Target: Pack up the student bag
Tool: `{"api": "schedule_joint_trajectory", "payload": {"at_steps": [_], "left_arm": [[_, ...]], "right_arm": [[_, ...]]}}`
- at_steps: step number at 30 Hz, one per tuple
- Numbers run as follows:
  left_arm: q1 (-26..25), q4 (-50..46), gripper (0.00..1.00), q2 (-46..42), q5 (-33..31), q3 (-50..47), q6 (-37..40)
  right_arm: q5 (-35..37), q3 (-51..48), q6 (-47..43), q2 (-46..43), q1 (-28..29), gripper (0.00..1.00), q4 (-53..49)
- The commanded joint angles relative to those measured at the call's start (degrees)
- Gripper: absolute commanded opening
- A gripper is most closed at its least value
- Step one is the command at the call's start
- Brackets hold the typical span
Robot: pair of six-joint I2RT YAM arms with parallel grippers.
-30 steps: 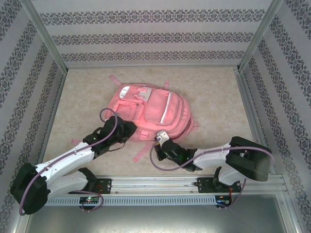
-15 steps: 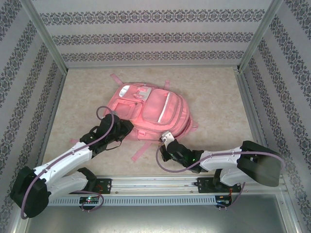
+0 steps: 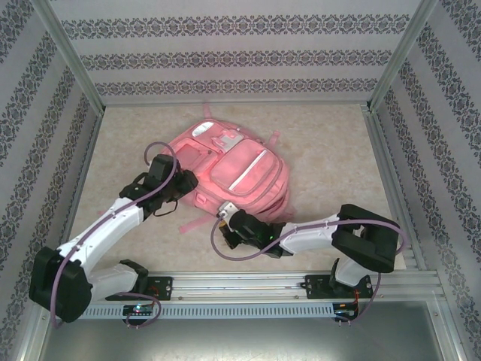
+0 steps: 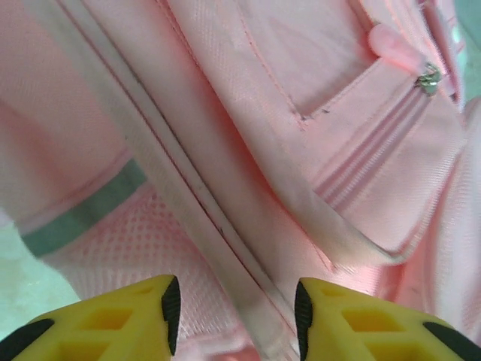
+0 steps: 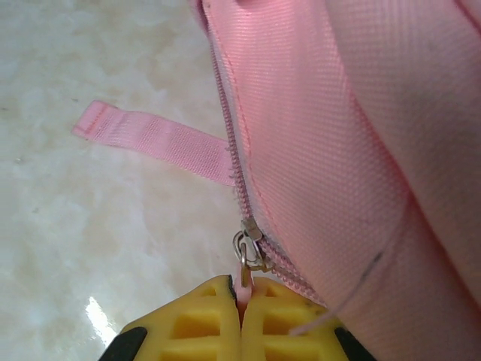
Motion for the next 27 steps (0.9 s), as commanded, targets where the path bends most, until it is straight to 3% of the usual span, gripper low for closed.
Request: {"api": "schedule_joint_trajectory", "payload": {"at_steps": [1, 4, 10, 13, 22, 27], "left_arm": [[0.2, -2.0, 0.49, -4.6, 3.5, -2.2, -3.1], [-0.3, 1.0, 0.49, -7.4, 7.4, -6.6, -10.0], [-5.4, 3.6, 0.49, -8.5, 6.8, -9.0, -17.8], [-8.4, 5.8, 0.54, -8.2, 5.5, -9.4, -20.5], [-12.4, 13.5, 0.54, -3.1, 2.7, -9.7, -22.2], [-12.4, 20.8, 0.45, 0.2, 1.4, -9.6, -19.7]], "right_arm": [[-1.5, 1.8, 0.6, 1.4, 0.5, 0.00, 1.7], [-1.2, 1.7, 1.1, 2.2, 0.5, 0.00, 2.3], [-0.8, 0.9, 2.1, 2.3, 0.4, 0.00, 3.6], [-0.3, 0.3, 2.4, 2.0, 0.4, 0.00, 4.3], [-0.9, -1.9, 4.7, 1.1, -0.4, 0.00, 7.2], [-1.4, -3.1, 5.3, 1.0, -0.6, 0.00, 8.7]]}}
